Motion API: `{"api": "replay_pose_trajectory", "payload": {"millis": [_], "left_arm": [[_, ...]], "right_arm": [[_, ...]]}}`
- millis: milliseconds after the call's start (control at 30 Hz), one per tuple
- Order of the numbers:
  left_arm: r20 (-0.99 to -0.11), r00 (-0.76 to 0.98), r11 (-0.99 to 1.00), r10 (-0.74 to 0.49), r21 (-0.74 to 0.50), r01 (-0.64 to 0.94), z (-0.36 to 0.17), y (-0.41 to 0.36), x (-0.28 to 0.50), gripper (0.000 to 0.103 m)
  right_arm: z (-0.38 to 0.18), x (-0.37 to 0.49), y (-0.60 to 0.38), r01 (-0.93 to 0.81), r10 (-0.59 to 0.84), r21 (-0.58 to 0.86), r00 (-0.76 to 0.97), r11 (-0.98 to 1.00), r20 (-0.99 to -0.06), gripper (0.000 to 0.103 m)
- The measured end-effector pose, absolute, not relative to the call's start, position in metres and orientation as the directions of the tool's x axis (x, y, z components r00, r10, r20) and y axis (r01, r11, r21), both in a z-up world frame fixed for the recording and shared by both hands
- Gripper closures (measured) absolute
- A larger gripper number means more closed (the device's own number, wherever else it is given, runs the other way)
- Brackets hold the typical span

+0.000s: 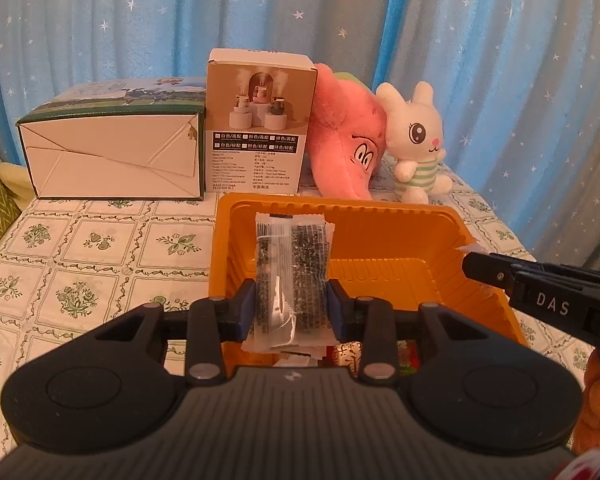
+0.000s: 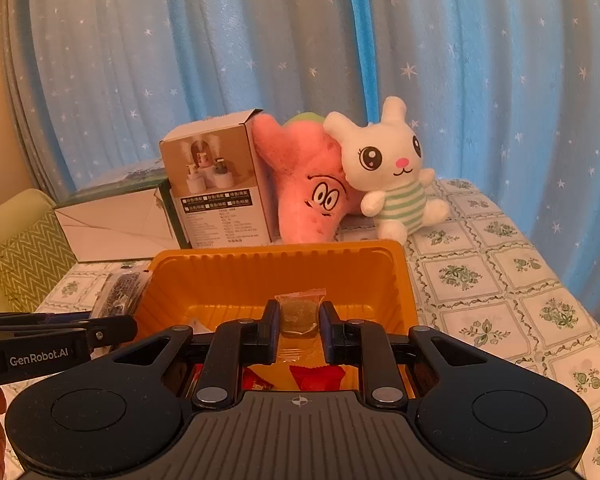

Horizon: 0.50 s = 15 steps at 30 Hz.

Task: Organize snacks
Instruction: 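Carry the clear bag and caramel into the orange tray and open both tools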

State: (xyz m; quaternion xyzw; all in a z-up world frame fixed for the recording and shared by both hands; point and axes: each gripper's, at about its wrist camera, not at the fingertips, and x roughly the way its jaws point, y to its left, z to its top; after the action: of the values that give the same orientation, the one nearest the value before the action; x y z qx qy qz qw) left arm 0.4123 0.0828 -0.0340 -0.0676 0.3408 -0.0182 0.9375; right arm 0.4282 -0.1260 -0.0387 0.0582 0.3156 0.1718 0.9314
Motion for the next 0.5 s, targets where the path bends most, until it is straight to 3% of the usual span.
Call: {"api": "replay_pose_trajectory", "payload": {"millis": [133, 233, 500], "left_arm": [[-0.648, 0.755, 0.99, -0.095, -0.139, 0.006, -0.0371, 0.0798, 0.4168, 0.068], [-0.657, 0.753, 0.997, -0.045, -0.072, -0.003, -0.0398, 0.075, 0.4169, 0.068], [-0.654, 0.754, 0.994, -0.059, -0.106, -0.013, -0.0381, 0.0797, 0.4145, 0.068]], "right_arm": [[-0.0393, 0.4286, -0.1265, -0.279, 0.355, 0.22, 0.743, 0.935, -0.568, 0.082], [-0.0396, 0.4288, -0.1262, -0.28, 0.358, 0.223, 0.741, 0.934, -0.569, 0.082], [-0.0406, 0.4282, -0.1233, -0.289, 0.374, 0.238, 0.731, 0.927, -0.571, 0.082]]}}
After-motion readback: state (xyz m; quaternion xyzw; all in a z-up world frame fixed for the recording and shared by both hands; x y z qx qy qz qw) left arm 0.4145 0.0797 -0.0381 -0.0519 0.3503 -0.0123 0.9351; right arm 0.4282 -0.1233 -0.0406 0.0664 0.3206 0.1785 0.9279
